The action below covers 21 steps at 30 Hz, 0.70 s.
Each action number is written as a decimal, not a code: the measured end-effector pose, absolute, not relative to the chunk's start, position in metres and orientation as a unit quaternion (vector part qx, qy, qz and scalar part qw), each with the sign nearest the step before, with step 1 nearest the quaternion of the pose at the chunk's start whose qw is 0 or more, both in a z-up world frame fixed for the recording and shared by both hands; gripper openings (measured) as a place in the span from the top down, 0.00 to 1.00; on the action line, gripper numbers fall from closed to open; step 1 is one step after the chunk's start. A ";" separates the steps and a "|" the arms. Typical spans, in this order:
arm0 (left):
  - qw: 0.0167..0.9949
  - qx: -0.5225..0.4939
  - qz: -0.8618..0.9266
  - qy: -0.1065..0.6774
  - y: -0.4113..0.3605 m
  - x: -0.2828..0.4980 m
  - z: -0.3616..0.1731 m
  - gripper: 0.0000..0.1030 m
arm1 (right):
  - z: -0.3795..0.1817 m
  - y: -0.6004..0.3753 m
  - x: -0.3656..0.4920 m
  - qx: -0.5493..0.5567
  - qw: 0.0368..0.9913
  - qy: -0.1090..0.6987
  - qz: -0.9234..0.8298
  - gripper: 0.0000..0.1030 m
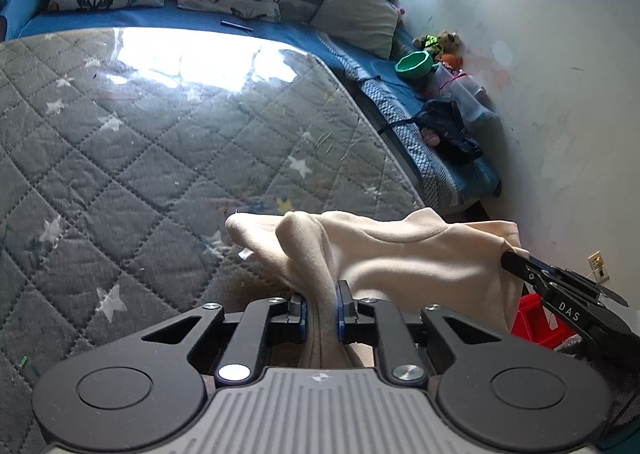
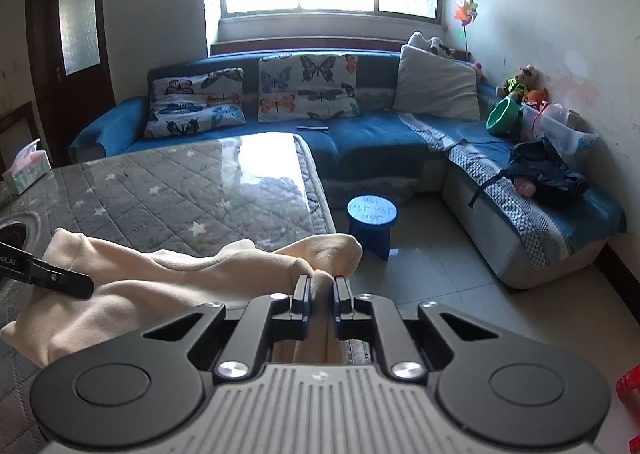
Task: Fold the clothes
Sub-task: 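Lift the gripped edge with both grippers and fold it over the shirt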
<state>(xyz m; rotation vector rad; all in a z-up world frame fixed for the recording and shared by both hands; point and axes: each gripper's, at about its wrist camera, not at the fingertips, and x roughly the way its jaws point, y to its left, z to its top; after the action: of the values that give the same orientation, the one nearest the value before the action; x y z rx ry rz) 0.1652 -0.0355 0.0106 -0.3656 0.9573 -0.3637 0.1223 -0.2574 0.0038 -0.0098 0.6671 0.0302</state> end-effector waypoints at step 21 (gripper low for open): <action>0.866 -0.154 -0.135 0.456 -0.015 0.166 0.007 0.59 | -0.025 -0.254 0.145 -0.019 0.930 0.368 -0.001 0.83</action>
<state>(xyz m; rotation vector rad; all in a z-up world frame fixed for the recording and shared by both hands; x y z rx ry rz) 0.1663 -0.0155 0.0070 -0.3221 0.9542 -0.2823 0.1445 -0.2540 -0.0253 -0.0391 0.7539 -0.0022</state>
